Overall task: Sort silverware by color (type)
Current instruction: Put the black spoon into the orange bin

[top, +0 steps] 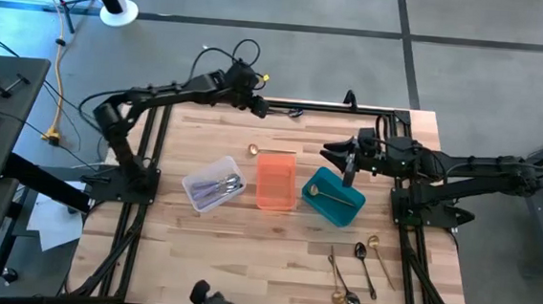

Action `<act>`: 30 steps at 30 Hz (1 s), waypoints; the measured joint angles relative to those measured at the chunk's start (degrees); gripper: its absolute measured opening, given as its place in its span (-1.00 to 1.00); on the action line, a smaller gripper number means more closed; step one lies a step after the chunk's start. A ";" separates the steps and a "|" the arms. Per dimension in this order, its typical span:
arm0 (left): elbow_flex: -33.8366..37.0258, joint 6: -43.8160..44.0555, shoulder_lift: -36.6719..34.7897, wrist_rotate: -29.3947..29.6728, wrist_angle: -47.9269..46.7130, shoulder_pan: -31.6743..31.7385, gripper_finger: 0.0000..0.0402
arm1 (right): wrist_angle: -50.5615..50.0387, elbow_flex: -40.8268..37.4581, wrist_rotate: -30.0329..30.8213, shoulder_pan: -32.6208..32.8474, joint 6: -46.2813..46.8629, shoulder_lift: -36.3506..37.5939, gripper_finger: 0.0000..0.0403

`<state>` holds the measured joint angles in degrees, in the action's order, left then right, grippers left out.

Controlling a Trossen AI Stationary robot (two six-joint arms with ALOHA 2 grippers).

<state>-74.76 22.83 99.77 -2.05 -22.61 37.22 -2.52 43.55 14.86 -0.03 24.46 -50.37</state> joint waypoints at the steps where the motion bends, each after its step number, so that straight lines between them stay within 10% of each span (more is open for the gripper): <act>1: 0.00 0.73 1.44 -0.59 0.04 0.59 -0.24 | -0.09 0.00 0.00 0.00 -0.52 -0.03 -0.43; 13: -1.38 -1.43 12.81 -0.51 4.23 2.88 -0.96 | -0.08 -0.02 1.23 0.02 -1.16 -1.21 -0.43; 30: -10.25 -6.54 23.38 -0.86 0.17 4.82 -1.00 | 0.18 -0.02 9.40 0.00 4.22 -4.17 -0.43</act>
<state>-85.01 16.29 123.15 -2.92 -22.44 42.04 -2.34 43.53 24.25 -0.03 28.68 -54.54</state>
